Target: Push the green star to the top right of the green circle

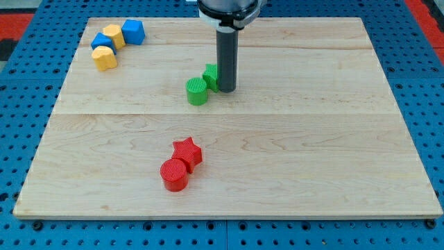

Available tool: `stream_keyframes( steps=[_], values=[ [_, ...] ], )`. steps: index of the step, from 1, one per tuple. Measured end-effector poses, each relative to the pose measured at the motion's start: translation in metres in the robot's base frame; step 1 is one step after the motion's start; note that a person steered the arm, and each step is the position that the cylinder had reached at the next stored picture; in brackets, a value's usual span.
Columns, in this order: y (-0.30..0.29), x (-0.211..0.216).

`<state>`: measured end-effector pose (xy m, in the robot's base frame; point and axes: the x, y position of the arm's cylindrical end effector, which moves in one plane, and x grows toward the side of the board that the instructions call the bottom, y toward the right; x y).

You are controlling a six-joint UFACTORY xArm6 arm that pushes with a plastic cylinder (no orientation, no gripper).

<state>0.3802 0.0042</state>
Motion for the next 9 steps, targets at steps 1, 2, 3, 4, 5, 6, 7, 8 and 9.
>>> stream_keyframes(
  steps=[1, 2, 3, 4, 5, 6, 7, 8, 9],
  values=[
    [0.037, 0.008],
    [0.064, 0.036],
    [0.006, 0.036],
    [-0.036, 0.002],
    [-0.021, -0.007],
    [-0.012, -0.007],
    [0.000, -0.006],
    [-0.022, -0.006],
    [-0.038, -0.020]
  ],
)
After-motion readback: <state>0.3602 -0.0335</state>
